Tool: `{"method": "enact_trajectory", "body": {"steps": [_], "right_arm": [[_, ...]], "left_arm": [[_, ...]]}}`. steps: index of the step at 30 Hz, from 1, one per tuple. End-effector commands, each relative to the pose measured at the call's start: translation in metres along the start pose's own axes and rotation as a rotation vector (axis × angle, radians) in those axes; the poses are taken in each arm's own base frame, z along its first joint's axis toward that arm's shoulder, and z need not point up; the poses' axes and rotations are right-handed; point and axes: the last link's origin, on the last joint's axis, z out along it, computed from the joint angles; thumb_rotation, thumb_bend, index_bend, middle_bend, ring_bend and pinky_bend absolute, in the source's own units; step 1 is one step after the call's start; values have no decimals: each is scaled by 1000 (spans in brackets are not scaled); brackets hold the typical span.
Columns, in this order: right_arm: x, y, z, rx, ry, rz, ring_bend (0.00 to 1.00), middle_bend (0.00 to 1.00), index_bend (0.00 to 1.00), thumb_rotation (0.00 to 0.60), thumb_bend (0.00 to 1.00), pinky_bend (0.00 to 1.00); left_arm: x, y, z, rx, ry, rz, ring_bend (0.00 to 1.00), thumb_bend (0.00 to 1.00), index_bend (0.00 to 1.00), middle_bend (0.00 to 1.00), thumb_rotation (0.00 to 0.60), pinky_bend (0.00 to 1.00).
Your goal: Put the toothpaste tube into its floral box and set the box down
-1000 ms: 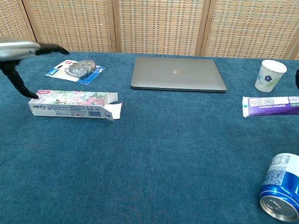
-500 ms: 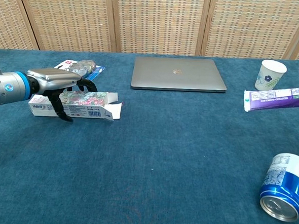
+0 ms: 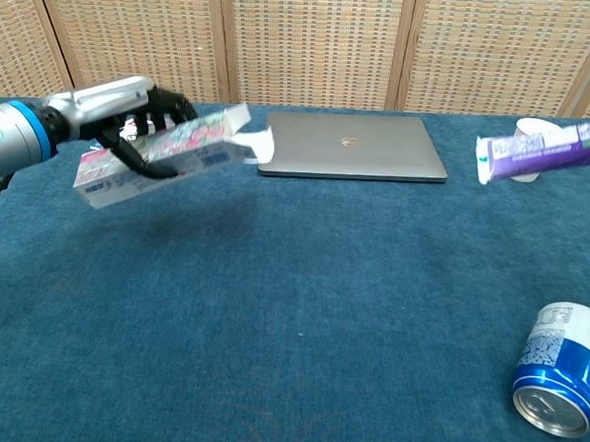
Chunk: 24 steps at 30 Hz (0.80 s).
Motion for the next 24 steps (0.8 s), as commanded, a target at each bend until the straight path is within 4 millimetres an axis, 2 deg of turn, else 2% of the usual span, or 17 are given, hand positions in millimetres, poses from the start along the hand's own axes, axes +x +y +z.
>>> {"method": "enact_trajectory", "body": {"steps": [1, 7, 13, 24], "right_arm": [[37, -8, 5, 13, 65, -65, 485, 599, 616, 600, 497, 409], [83, -25, 10, 21, 122, -109, 485, 598, 616, 600, 496, 409], [113, -42, 20, 30, 130, -142, 485, 599, 616, 600, 496, 409], [122, -66, 39, 43, 102, -157, 485, 600, 616, 600, 501, 409]], "left_arm": [[10, 28, 11, -175, 107, -216, 544, 424, 572, 605, 600, 580], [-6, 55, 40, -257, 89, -275, 533, 424, 572, 582, 600, 580], [-13, 82, 59, -310, 99, -271, 532, 425, 572, 581, 600, 579], [-13, 115, 79, -365, 102, -260, 532, 424, 572, 581, 600, 579]]}}
